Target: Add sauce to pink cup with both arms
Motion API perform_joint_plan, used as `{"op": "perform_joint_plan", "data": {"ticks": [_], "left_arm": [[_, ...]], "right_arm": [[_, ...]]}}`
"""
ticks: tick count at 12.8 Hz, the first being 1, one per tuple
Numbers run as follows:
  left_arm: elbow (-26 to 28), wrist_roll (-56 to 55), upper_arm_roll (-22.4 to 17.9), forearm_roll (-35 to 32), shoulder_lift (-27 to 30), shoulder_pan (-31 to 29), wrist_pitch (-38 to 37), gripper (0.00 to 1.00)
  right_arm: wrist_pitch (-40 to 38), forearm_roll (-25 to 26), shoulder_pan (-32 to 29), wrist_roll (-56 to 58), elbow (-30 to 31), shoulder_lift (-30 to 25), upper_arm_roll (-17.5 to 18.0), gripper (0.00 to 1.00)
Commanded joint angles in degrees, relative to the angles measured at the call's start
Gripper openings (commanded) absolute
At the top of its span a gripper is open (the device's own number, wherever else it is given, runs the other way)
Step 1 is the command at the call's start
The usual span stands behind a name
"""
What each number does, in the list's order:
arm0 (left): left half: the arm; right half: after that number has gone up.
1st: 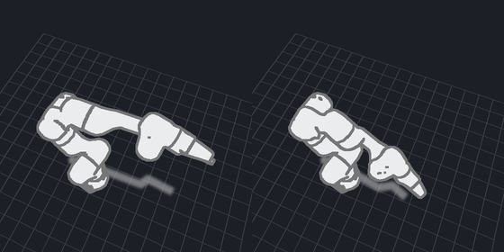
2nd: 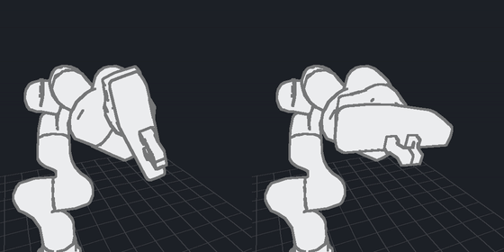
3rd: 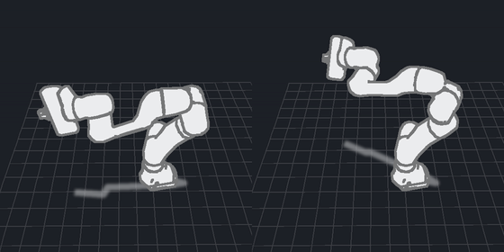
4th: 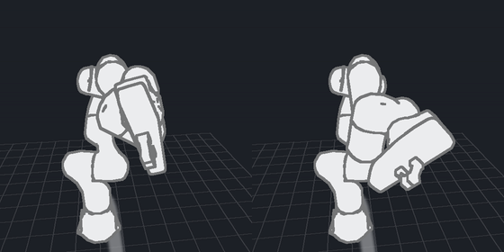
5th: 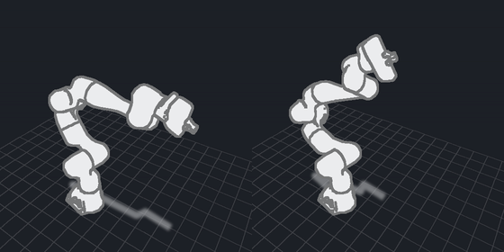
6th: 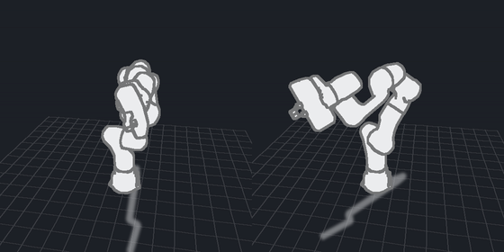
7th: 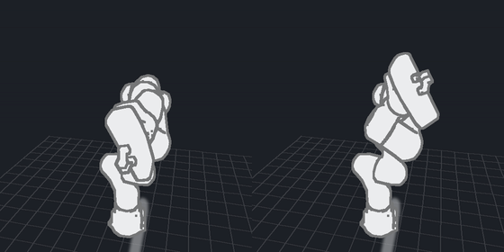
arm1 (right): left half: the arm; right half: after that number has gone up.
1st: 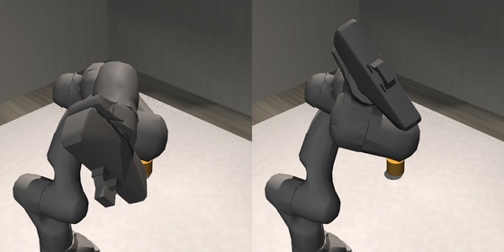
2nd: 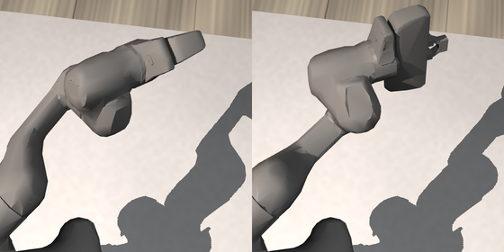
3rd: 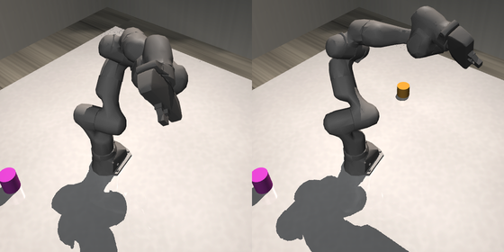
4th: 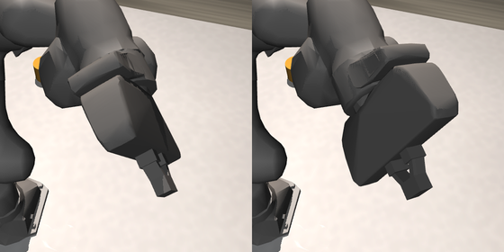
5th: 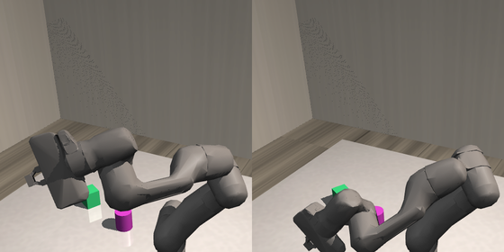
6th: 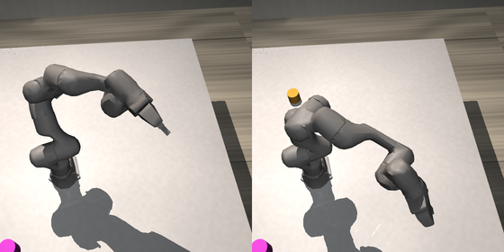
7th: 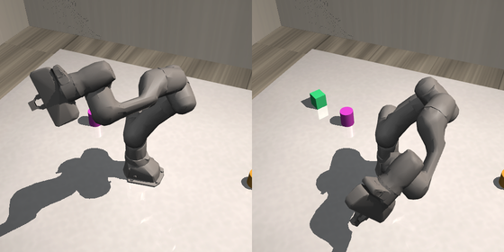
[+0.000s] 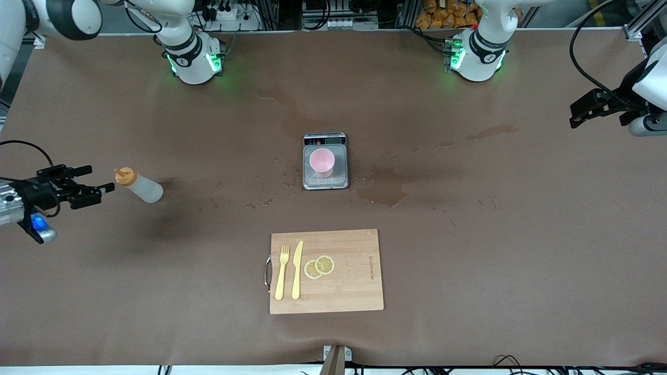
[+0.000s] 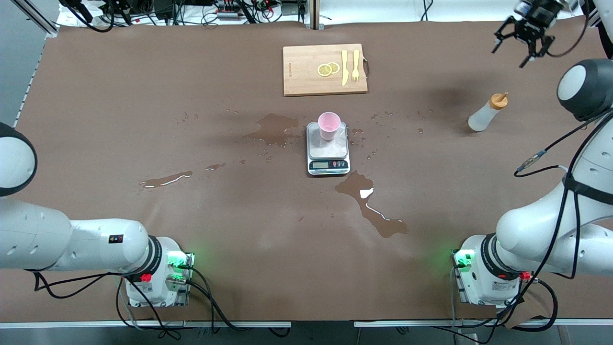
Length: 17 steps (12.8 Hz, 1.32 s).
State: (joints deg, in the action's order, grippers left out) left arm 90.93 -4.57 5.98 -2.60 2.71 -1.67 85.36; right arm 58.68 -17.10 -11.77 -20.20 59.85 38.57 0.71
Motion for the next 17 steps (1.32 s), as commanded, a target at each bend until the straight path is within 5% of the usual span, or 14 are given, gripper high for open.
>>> {"op": "perform_joint_plan", "data": {"ticks": [1,5,9,14,17], "left_arm": [[1.2,1.1,-0.1,1.0,1.5,-0.2,0.2,1.0],[1.0,0.8,0.3,1.1,1.3,-0.2,0.2,1.0],[0.6,0.9,1.0,0.9,1.1,0.1,0.3,1.0],[0.6,0.9,1.3,0.8,0.8,0.1,0.8,1.0],[0.6,0.9,1.4,0.8,0.5,0.2,0.8,1.0]], "right_arm": [[0.6,2.9,4.9,-0.8,1.4,-5.3,-0.2,1.0],[3.5,3.9,9.6,-0.8,2.7,-10.3,-0.4,1.0],[9.2,10.1,12.2,-0.1,5.4,-16.4,-0.3,1.0],[25.0,10.2,11.4,9.1,23.8,-33.2,-0.4,1.0],[30.7,10.3,11.2,12.4,29.4,-39.1,-0.6,1.0]]}}
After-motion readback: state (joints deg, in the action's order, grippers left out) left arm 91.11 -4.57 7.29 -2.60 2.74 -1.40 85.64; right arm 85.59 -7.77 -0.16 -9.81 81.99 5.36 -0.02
